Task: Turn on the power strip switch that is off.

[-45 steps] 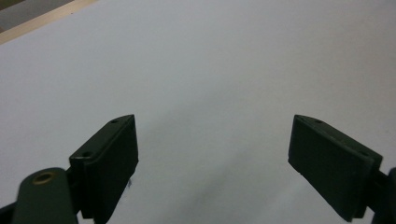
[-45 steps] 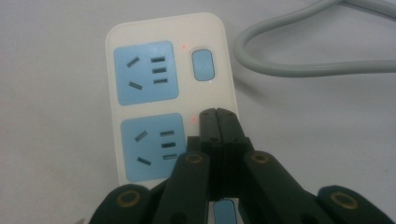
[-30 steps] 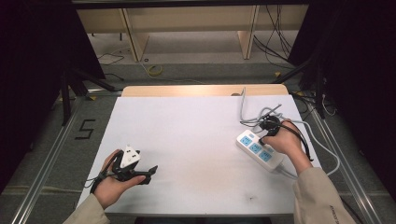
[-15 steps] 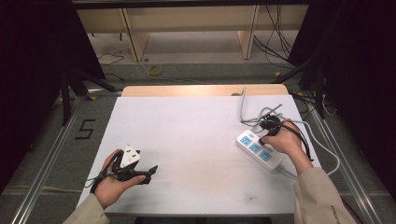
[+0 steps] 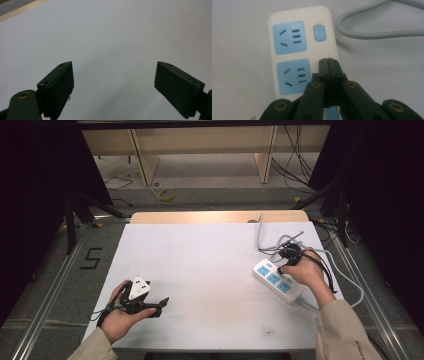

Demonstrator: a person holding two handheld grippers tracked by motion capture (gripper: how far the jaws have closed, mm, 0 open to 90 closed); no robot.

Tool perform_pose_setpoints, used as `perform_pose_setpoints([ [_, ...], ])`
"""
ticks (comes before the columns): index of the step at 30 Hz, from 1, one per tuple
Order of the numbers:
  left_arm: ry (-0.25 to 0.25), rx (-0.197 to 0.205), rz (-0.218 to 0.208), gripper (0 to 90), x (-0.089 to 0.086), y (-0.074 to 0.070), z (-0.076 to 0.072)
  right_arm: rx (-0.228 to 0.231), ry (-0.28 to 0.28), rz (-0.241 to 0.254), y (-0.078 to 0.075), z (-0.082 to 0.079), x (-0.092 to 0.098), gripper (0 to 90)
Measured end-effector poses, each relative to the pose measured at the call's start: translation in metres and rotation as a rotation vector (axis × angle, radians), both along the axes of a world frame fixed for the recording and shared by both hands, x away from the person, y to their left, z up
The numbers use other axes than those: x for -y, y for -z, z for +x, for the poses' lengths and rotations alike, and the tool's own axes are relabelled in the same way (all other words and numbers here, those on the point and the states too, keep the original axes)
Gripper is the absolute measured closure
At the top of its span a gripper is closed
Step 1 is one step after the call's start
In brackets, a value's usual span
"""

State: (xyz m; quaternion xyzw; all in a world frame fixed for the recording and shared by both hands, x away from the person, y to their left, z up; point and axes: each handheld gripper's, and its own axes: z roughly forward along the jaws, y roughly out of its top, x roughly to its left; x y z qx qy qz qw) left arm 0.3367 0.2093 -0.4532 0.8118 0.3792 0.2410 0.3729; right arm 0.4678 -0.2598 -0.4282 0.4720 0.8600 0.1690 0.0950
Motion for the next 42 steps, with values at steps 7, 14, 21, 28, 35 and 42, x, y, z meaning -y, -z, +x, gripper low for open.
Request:
perform_pose_setpoints([
  [7, 0.0, 0.002, 0.0, 15.7, 0.0, 0.0, 0.0, 0.082, 0.014, 0.065, -0.013, -0.006, 0.0, 90.0],
  [14, -0.001, 0.001, 0.002, 15.7, 0.0, 0.0, 0.0, 0.102, 0.011, 0.093, -0.015, -0.011, 0.002, 87.9],
  [21, -0.003, -0.001, 0.001, 15.7, -0.001, 0.0, -0.001, 0.127, -0.013, 0.138, -0.015, -0.019, -0.001, 84.8],
  [28, -0.004, 0.0, 0.001, 15.7, 0.0, 0.0, -0.001, 0.167, -0.022, 0.176, -0.016, -0.033, 0.0, 79.0],
  [35, -0.004, 0.001, 0.001, 15.7, 0.0, 0.0, -0.001, 0.224, -0.039, 0.209, -0.018, -0.046, -0.003, 70.6],
  [42, -0.003, 0.0, 0.001, 15.7, 0.0, 0.0, -0.001, 0.249, -0.048, 0.244, -0.017, -0.058, -0.004, 60.5],
])
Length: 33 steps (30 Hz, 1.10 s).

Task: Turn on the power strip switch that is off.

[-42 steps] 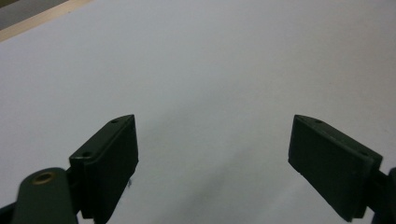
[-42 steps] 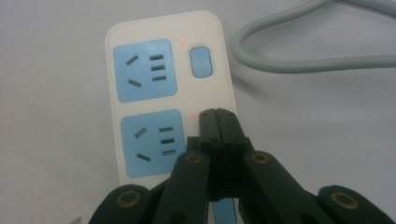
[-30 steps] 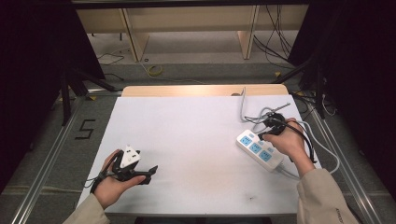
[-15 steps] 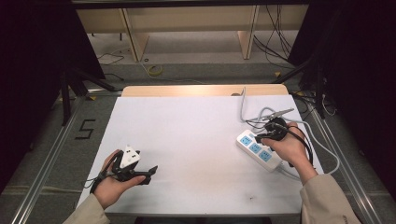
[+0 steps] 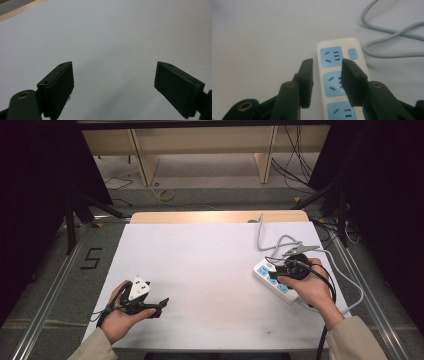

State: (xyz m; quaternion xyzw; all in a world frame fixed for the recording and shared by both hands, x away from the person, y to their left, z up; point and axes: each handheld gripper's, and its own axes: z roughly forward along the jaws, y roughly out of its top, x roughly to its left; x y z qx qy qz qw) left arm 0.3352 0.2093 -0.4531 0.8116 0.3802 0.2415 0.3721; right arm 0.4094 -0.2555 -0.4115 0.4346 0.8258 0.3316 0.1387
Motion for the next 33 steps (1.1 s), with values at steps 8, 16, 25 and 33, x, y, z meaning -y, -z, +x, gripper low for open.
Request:
perform_pose_setpoints([
  [8, -0.001, -0.002, -0.001, 15.7, 0.0, 0.0, 0.0, 0.032, -0.022, 0.033, 0.004, -0.014, 0.002, 51.1],
  [16, 0.0, -0.003, -0.004, 15.7, 0.0, 0.0, 0.0, 0.076, -0.059, 0.078, 0.015, -0.028, 0.01, 42.3],
  [25, -0.002, -0.007, -0.009, 15.6, -0.001, 0.001, 0.0, 0.131, -0.092, 0.133, 0.023, -0.046, 0.015, 35.6],
  [33, 0.002, -0.01, -0.007, 15.6, -0.001, 0.001, -0.001, 0.163, -0.101, 0.164, 0.026, -0.061, 0.018, 32.2],
])
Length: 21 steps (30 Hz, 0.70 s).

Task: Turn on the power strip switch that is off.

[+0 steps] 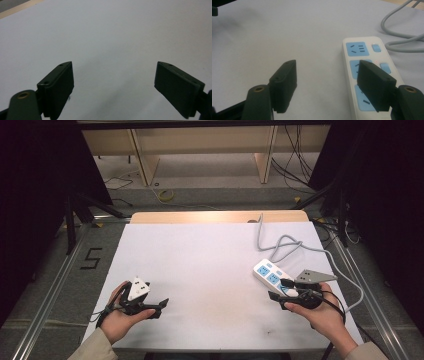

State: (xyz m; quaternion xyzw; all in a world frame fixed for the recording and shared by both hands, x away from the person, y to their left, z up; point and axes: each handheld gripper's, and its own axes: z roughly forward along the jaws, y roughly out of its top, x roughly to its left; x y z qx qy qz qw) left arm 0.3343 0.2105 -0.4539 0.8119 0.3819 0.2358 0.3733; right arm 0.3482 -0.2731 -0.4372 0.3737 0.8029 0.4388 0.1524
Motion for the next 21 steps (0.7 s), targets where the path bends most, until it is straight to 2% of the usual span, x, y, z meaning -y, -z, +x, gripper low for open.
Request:
perform_pose_setpoints([
  [10, 0.003, -0.009, -0.008, 15.6, 0.001, 0.001, 0.0, 0.03, -0.009, 0.021, 0.002, -0.014, 0.003, 30.5],
  [21, 0.006, -0.009, -0.01, 15.6, 0.002, 0.001, 0.0, 0.03, 0.003, 0.02, 0.003, -0.025, 0.006, 30.2],
])
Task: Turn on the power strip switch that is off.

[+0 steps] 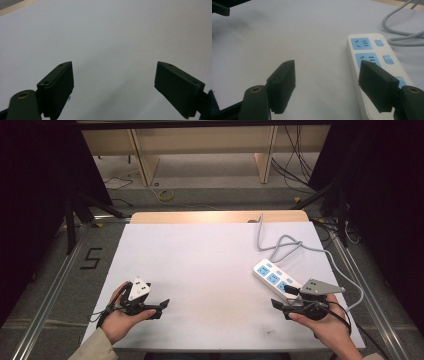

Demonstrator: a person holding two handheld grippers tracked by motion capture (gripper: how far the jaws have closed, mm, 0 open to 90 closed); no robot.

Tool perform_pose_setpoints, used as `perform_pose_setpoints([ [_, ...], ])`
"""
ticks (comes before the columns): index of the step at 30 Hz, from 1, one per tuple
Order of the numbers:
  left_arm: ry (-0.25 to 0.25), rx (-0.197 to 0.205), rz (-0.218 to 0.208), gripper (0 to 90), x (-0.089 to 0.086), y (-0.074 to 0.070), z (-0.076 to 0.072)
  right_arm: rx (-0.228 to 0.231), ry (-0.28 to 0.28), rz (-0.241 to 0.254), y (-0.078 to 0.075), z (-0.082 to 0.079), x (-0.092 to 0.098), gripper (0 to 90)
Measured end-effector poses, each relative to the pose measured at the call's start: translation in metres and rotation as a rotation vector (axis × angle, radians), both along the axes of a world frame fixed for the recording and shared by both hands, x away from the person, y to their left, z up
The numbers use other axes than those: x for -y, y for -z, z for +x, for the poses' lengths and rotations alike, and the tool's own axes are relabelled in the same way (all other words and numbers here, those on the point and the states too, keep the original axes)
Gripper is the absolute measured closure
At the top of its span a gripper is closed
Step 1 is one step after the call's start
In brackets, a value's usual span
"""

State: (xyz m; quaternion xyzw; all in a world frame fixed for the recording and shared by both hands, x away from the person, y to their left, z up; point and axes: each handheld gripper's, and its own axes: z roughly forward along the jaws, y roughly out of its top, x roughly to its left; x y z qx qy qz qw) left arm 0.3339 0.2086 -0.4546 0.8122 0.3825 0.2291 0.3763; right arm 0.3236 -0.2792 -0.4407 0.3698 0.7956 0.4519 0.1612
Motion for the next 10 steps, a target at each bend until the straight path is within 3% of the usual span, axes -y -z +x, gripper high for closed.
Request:
perform_pose_setpoints([
  [10, 0.005, -0.004, -0.003, 15.6, 0.0015, 0.0005, 0.0011, -0.003, 0.003, 0.003, 0.0022, 0.0008, -0.0001, 30.1],
])
